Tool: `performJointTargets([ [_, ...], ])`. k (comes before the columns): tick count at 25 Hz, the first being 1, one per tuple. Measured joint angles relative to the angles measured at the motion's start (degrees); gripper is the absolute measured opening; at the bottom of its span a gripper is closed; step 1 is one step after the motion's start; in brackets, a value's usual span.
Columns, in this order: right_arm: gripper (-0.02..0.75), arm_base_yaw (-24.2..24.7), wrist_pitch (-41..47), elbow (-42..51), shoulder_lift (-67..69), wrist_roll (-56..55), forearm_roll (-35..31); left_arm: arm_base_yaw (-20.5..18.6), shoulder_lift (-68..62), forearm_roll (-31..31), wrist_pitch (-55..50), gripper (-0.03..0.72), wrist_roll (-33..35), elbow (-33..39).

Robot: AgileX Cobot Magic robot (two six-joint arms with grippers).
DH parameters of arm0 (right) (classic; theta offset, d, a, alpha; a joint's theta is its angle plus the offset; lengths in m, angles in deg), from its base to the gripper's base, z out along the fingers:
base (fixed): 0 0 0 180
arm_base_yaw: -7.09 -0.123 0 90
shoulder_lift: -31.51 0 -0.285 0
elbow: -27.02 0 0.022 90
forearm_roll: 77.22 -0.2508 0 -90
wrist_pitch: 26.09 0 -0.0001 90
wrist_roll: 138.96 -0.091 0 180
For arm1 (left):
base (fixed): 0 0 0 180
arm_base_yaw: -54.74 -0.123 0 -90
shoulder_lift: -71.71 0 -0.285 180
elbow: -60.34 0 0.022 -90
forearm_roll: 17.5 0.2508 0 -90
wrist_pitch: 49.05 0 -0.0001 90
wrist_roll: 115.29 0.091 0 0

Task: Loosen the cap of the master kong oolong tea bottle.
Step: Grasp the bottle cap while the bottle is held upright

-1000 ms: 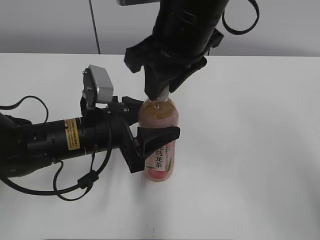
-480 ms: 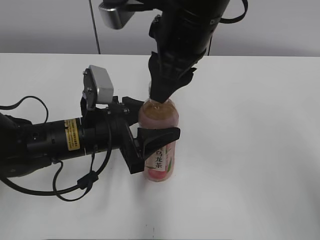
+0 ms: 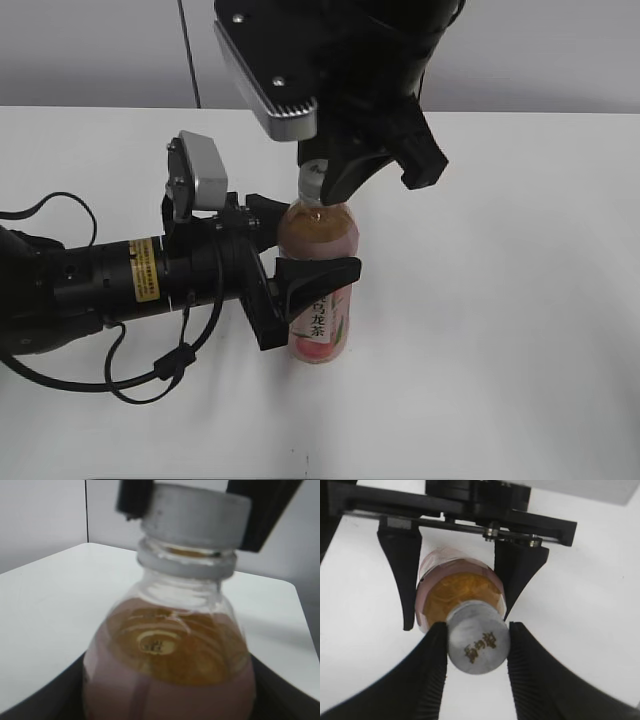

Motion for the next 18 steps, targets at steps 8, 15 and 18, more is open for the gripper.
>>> performJointTargets([
  [8, 0.281, 0.0, -0.6, 0.0, -0.1, 28.1, -0.1, 0.0, 0.0, 0.1, 0.0, 0.458, 0.1, 0.0],
  [15, 0.281, 0.0, -0.7, 0.0, -0.1, 48.3, -0.5, 0.0, 0.0, 0.1, 0.0, 0.458, 0.1, 0.0],
  [18, 0.281, 0.0, -0.7, 0.0, -0.1, 55.3, -0.6, 0.0, 0.0, 0.1, 0.0, 0.458, 0.1, 0.0],
])
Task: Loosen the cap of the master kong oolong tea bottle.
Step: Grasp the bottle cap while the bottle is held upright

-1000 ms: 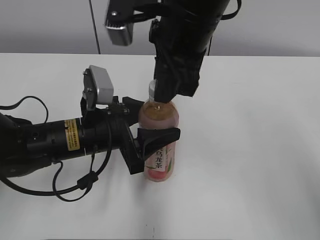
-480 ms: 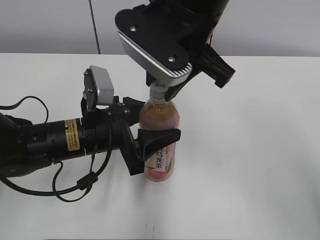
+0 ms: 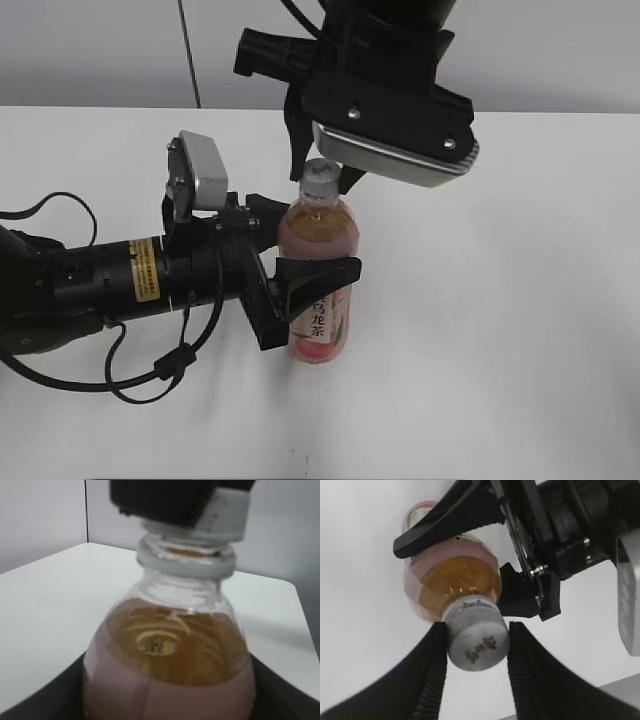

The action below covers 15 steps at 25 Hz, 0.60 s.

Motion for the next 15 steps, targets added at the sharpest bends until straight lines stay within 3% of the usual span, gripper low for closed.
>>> performJointTargets([
  [15, 0.281, 0.0, -0.1, 0.0, 0.0, 20.1, -0.3, 0.0, 0.0, 0.0, 0.0, 0.458, 0.0, 0.0],
])
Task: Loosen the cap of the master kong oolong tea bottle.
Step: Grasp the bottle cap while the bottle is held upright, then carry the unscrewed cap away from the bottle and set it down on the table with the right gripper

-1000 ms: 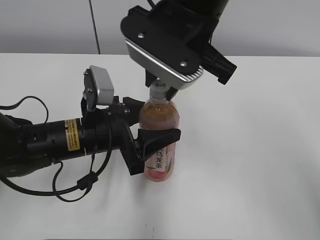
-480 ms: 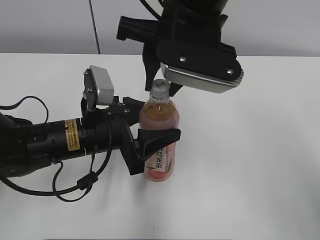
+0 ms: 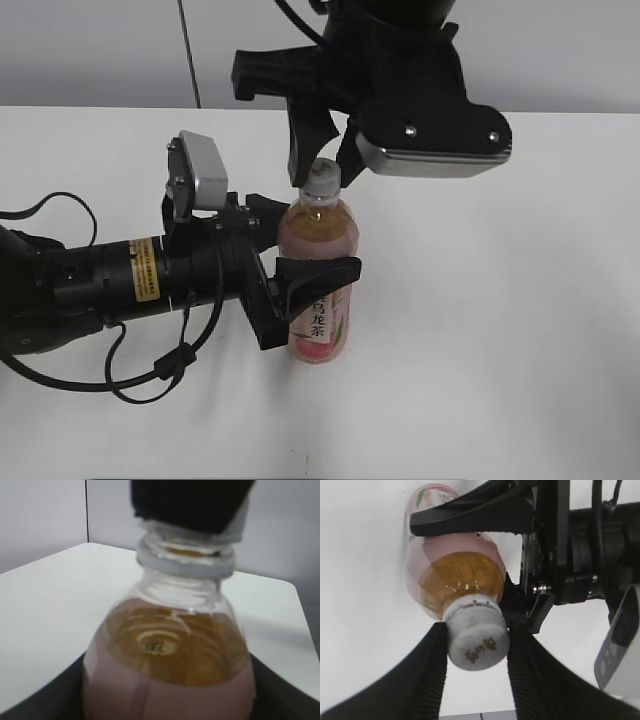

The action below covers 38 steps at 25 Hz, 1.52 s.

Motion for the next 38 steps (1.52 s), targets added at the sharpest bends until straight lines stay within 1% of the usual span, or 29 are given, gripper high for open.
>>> performJointTargets([
  [8, 0.281, 0.0, 0.5, -0.8, 0.0, 0.6, 0.1, 0.0, 0.0, 0.2, 0.0, 0.458, -0.1, 0.0],
  [27, 0.274, 0.0, 1.5, -4.0, 0.2, -4.9, 0.2, 0.0, 0.0, 0.8, -0.3, 0.458, -0.7, -0.1],
  [30, 0.274, 0.1, 1.5, -4.1, 0.2, -7.7, 0.5, 0.0, 0.0, 0.8, -0.3, 0.458, -0.7, -0.1],
  [33, 0.274, 0.5, 1.5, -4.7, 0.2, -13.0, 1.8, 0.0, 0.0, 0.8, -0.3, 0.458, -0.7, -0.1],
  [36, 0.273, 2.2, 1.5, -4.9, 0.1, -19.7, 3.5, 0.0, 0.0, 0.8, -0.3, 0.458, -0.7, -0.1],
  [38, 0.273, 4.0, 1.5, -4.9, 0.0, -26.2, 3.9, 0.0, 0.0, 0.8, -0.2, 0.458, -0.7, -0.1],
])
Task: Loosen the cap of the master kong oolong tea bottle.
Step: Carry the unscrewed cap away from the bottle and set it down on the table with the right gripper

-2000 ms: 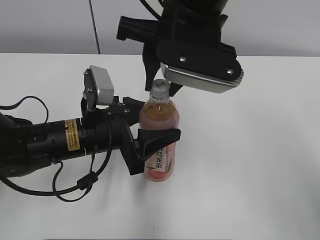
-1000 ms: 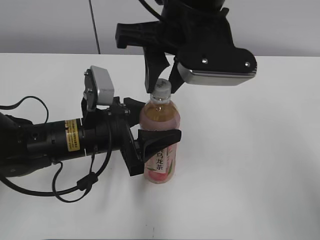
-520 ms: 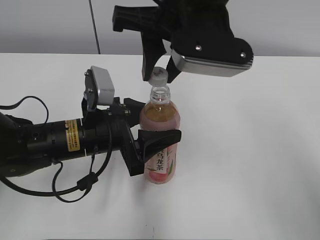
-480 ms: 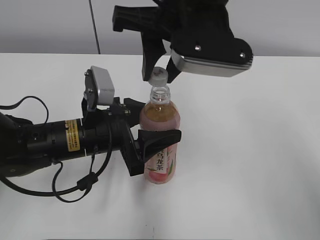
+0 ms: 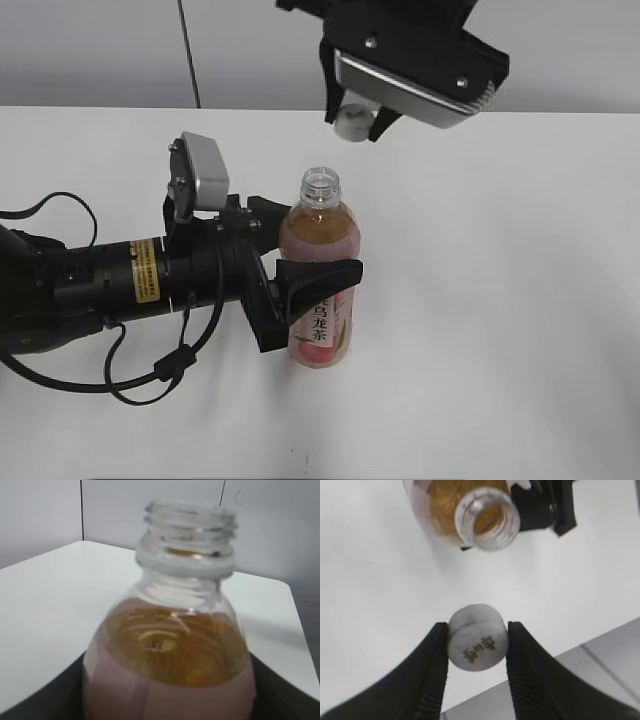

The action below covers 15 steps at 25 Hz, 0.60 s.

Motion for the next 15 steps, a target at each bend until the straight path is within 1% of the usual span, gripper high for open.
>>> performJointTargets([
  [4, 0.273, 5.6, 0.0, -0.1, 0.0, -14.8, 0.5, 0.0, 0.0, 0.0, 0.0, 0.458, 0.0, 0.0],
  [8, 0.273, 11.8, 0.0, -0.1, 0.0, -34.9, 0.6, 0.0, 0.0, -0.1, 0.0, 0.458, 0.0, 0.0],
  [10, 0.273, 14.1, 0.0, -0.1, 0.0, -45.0, 0.7, 0.0, 0.0, -0.2, 0.0, 0.458, 0.0, 0.0],
  [12, 0.273, 15.4, 0.0, -0.1, 0.0, -54.4, 1.0, 0.0, 0.0, -0.3, 0.0, 0.458, 0.0, 0.0],
  [15, 0.273, 15.6, 0.0, -0.1, 0.0, -68.1, 1.0, 0.1, 0.0, -0.4, 0.0, 0.458, 0.0, 0.0],
])
